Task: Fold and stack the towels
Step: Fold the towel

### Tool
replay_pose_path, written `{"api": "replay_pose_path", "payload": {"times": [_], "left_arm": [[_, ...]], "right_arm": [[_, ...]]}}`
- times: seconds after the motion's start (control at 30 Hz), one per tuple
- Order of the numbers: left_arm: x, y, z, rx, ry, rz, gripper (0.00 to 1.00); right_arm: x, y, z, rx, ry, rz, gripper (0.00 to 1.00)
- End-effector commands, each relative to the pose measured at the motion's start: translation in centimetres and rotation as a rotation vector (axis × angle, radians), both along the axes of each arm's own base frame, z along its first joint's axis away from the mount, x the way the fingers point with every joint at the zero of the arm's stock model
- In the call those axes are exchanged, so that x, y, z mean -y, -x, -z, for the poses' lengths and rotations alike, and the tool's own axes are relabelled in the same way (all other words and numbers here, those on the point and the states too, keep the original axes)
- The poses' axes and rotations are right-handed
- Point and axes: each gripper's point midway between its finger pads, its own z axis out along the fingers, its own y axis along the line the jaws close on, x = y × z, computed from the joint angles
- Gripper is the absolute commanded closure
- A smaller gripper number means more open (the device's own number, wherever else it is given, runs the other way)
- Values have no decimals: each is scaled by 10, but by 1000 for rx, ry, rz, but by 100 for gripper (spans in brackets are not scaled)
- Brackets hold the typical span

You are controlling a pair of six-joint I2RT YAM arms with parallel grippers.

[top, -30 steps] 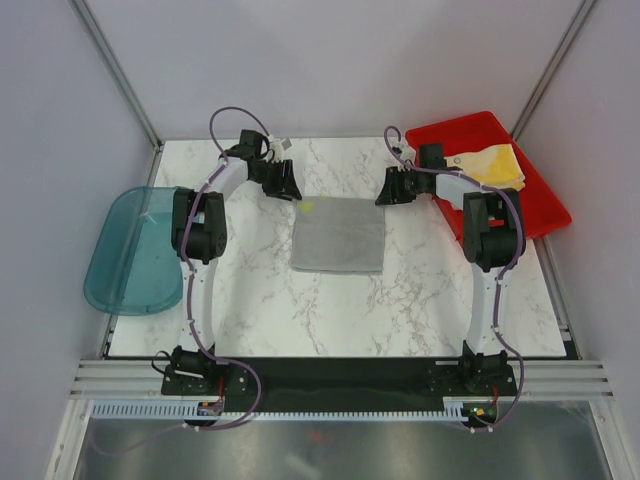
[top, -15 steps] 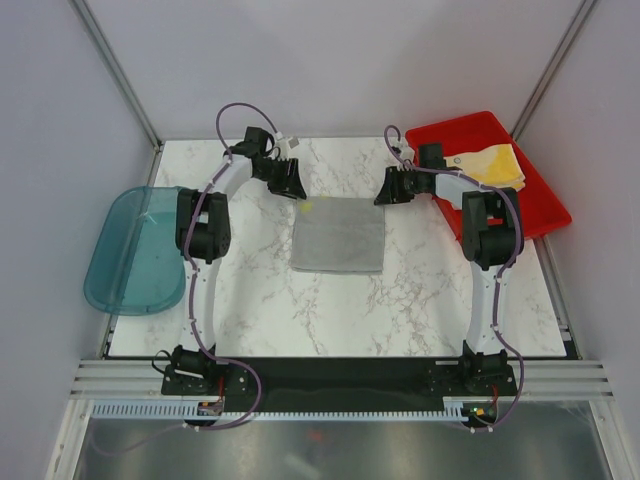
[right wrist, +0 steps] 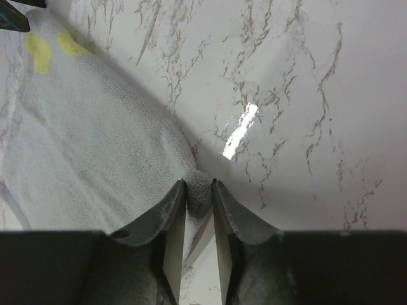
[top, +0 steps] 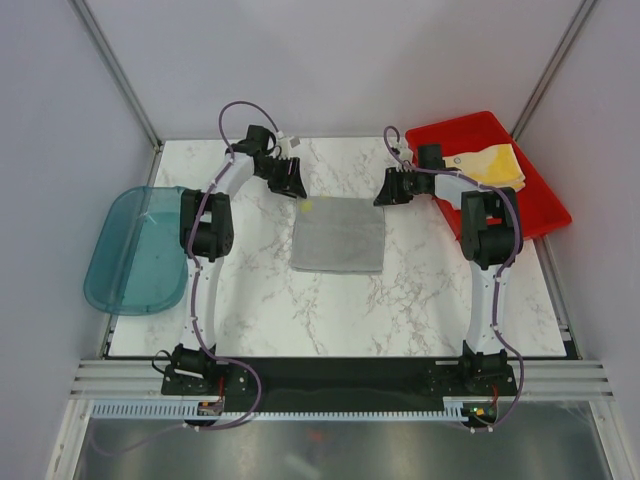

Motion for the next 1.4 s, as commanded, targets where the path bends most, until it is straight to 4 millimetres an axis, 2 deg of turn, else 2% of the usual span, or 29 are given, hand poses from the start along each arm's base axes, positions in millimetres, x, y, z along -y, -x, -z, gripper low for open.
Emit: {"api": "replay_pose_path", "payload": {"times": [0.0, 0.27, 0.43, 0.53, 0.57, 0.67, 0.7, 0.77, 0.83, 0.87, 0.93, 0.97, 1.07, 1.13, 1.17, 1.27, 1.37], "left_arm": [[-6, -9, -6, 59, -53, 14, 47], [-2, 3, 1, 10, -30, 41, 53], [4, 6, -2, 2, 10, 65, 59], [8, 7, -3, -9, 43, 74, 66], [10, 7, -5, -9, 51, 76, 72], [13, 6, -5, -22, 77, 75, 81], [13, 6, -5, -21, 76, 74, 89], [14, 7, -5, -22, 78, 78, 97], [14, 7, -5, -22, 77, 77, 98], [13, 7, -6, -19, 73, 76, 98], [9, 6, -4, -17, 47, 65, 98], [8, 5, -5, -9, 37, 60, 98], [6, -7, -10, 19, 25, 17, 98], [8, -9, -20, 35, 46, 2, 98], [10, -15, -26, 69, 55, -5, 98], [6, -21, -39, 131, 40, -23, 98], [3, -24, -54, 164, 33, -66, 98]], "right_arm": [[-2, -10, -6, 53, -2, -27, 66], [4, -15, -11, 65, 8, -4, 60], [6, -18, -16, 70, 1, 4, 56], [6, -18, -15, 71, 0, 2, 56], [7, -17, -13, 67, 3, 3, 56], [8, -17, -13, 68, 0, 1, 57], [7, -17, -13, 68, -1, 0, 60], [9, -18, -13, 68, -3, 2, 69], [9, -17, -13, 67, -5, 4, 73], [10, -17, -15, 68, -7, 4, 81], [12, -18, -16, 72, -6, 8, 88], [12, -19, -18, 76, -6, 9, 100], [9, -21, -27, 97, -23, -6, 100], [9, -28, -37, 150, -28, 0, 100], [8, -25, -35, 155, -29, -2, 100], [7, -27, -53, 213, -50, 2, 100], [8, -25, -58, 243, -45, 0, 100]]}}
